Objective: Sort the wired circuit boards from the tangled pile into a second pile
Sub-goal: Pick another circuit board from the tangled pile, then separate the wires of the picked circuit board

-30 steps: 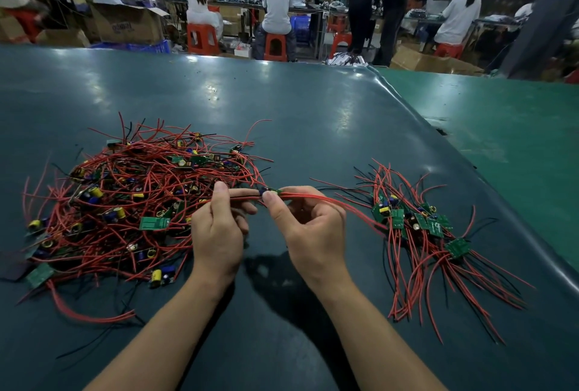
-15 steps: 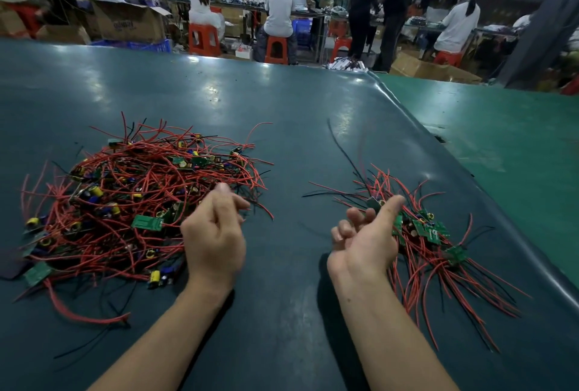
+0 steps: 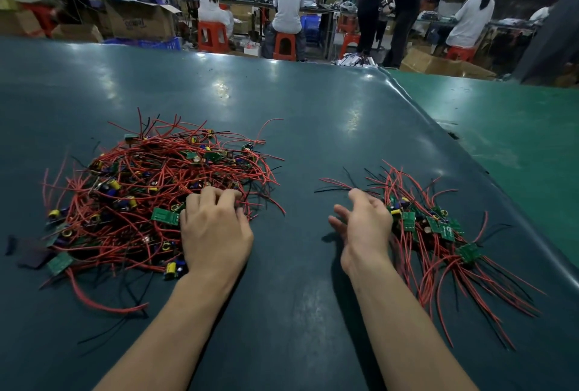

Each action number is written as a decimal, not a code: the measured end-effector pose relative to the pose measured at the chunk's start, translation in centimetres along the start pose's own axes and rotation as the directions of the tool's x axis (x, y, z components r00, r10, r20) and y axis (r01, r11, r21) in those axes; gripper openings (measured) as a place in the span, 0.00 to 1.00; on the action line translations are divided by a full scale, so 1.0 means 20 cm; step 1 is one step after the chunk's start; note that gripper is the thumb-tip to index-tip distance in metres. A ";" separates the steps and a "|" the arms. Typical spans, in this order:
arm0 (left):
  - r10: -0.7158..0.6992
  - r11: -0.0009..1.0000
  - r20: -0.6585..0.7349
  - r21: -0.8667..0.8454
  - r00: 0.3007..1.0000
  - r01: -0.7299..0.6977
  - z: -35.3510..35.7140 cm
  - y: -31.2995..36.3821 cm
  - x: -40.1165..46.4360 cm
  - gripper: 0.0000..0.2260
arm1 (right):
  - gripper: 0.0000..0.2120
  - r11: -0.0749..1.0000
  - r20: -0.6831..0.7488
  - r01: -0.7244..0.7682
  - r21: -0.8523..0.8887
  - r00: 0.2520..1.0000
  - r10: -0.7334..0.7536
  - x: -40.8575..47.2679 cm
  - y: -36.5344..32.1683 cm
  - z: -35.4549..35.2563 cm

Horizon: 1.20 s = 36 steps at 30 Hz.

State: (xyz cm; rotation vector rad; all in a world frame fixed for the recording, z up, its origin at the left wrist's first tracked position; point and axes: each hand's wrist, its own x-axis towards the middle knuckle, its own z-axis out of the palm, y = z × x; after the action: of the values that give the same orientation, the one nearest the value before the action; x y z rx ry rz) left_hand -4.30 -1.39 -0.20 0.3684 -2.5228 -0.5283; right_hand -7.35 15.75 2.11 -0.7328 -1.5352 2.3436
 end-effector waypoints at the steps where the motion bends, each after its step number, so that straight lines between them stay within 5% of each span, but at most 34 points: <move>1: 0.006 0.999 -0.034 -0.047 0.999 -0.007 -0.01 0.00 0.01 0.11 | 0.02 1.000 -0.028 0.019 0.016 0.999 -0.018 0.01 -0.01 -0.01; 4: 0.135 0.979 -0.202 -0.122 0.970 -0.161 -0.06 0.00 0.01 0.11 | 0.02 0.999 -0.003 -0.005 0.050 1.000 0.005 0.01 -0.03 -0.02; 7: 0.160 0.987 -0.348 0.081 0.924 -0.140 -0.10 0.01 0.01 0.13 | 0.06 1.000 0.103 -0.016 -0.008 0.995 0.016 -0.02 -0.03 -0.02; 11: -0.139 0.963 -0.146 0.209 0.980 0.168 -0.11 -0.03 0.01 0.23 | 0.08 0.988 0.216 0.050 -0.146 0.976 -0.017 -0.06 -0.01 0.00; 13: -0.180 0.960 -0.096 0.199 0.979 0.196 -0.12 -0.06 0.02 0.24 | 0.08 0.974 0.274 0.082 -0.212 0.962 -0.022 -0.08 0.00 0.01; 18: -0.039 0.994 -0.328 -0.112 0.944 0.002 -0.17 -0.06 0.04 0.26 | 0.07 0.957 0.309 0.134 -0.258 0.950 -0.050 -0.09 0.01 0.01; 23: 0.241 0.863 -0.607 -0.222 0.757 -0.453 -0.18 -0.01 0.03 0.17 | 0.06 0.967 0.377 0.103 -0.235 0.926 -0.007 -0.08 -0.01 0.01; 27: 0.476 0.633 -0.585 -0.290 0.657 -0.717 -0.13 0.08 -0.04 0.21 | 0.23 0.954 0.723 -0.107 -0.281 0.630 0.284 -0.15 0.01 0.04; 29: 0.540 0.574 -0.527 -0.340 0.657 -0.745 -0.10 0.11 -0.07 0.21 | 0.26 0.955 0.788 -0.166 -0.246 0.540 0.297 -0.16 0.00 0.04; 33: 0.579 0.587 -0.440 -0.359 0.686 -0.726 -0.07 0.11 -0.05 0.15 | 0.06 0.978 0.801 -0.179 -0.105 0.567 0.190 -0.13 -0.02 0.00; 36: 0.528 0.699 -0.491 -0.212 0.693 -0.683 -0.07 0.10 -0.05 0.12 | 0.05 0.976 0.778 -0.216 -0.010 0.611 0.144 -0.12 -0.03 0.00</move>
State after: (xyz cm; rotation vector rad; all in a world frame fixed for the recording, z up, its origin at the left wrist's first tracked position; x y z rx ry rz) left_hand -3.10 0.38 1.38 -0.4880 -1.9070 -0.5744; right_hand -5.29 14.90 3.34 0.2576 -1.6640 3.0863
